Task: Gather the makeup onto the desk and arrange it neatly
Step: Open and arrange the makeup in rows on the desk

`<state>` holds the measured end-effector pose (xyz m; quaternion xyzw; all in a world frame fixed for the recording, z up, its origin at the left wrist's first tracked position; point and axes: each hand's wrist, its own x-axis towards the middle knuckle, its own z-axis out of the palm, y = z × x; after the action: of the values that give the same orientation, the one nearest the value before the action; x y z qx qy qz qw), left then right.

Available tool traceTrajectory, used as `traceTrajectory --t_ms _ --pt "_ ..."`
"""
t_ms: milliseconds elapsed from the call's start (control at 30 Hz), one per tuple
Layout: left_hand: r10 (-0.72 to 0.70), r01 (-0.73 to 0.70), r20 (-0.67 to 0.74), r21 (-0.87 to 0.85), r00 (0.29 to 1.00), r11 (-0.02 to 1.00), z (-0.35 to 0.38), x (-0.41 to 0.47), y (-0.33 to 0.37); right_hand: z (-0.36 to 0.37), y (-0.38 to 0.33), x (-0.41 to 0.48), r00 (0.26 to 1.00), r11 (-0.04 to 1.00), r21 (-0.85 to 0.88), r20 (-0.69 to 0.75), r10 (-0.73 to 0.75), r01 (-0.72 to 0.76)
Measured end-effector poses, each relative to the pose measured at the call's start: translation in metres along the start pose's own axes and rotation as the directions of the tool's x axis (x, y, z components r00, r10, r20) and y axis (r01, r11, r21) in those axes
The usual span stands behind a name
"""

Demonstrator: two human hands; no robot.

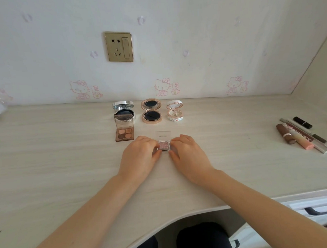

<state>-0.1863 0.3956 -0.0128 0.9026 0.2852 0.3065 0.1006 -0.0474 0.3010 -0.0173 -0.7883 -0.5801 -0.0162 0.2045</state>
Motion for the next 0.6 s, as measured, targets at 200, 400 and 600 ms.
traceTrajectory --t_ms 200,400,600 --pt "0.03 -0.028 -0.013 0.102 0.999 0.994 0.003 0.021 -0.016 0.003 -0.004 0.027 0.999 0.999 0.008 0.031 0.037 -0.038" --pt "0.03 -0.027 -0.018 0.144 0.999 0.989 0.004 0.033 -0.027 0.001 -0.01 0.043 0.997 0.998 0.043 0.05 0.052 -0.054" --pt "0.005 -0.002 -0.021 0.152 1.0 0.988 0.005 0.037 -0.033 0.002 -0.013 0.053 0.997 0.996 0.059 0.051 0.058 -0.061"
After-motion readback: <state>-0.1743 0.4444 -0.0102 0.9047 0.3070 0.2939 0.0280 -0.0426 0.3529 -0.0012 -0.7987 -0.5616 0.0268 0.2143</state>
